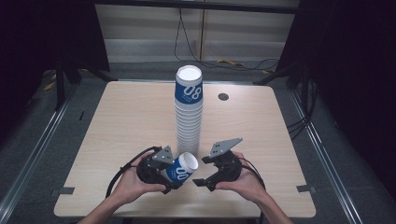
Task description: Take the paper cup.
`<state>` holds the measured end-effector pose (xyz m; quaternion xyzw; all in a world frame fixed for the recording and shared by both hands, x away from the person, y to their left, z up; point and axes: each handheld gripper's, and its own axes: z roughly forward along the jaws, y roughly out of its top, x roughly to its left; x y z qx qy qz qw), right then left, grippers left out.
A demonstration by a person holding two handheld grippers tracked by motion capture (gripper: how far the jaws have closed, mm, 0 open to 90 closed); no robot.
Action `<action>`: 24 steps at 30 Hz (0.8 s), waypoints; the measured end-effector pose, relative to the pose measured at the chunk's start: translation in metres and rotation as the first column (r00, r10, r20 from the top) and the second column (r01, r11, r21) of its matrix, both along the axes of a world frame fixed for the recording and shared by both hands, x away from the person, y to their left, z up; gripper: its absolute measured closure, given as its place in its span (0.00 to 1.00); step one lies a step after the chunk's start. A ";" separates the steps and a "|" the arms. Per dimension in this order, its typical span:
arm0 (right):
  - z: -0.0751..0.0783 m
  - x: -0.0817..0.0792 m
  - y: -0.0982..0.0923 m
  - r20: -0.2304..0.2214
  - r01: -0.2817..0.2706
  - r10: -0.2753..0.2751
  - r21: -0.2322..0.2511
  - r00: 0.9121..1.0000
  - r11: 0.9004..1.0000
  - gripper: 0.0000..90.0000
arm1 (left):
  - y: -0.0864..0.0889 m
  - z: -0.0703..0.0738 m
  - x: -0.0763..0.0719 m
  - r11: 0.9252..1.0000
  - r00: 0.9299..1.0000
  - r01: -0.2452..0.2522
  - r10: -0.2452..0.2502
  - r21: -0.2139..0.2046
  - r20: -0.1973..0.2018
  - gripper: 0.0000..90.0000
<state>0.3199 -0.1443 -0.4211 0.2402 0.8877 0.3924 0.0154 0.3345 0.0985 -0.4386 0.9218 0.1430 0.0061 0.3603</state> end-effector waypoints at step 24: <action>0.004 -0.001 0.012 0.013 -0.118 0.122 -0.168 0.992 0.979 0.21 | -0.020 -0.006 -0.007 0.989 0.997 0.066 -0.070 0.134 0.022 0.22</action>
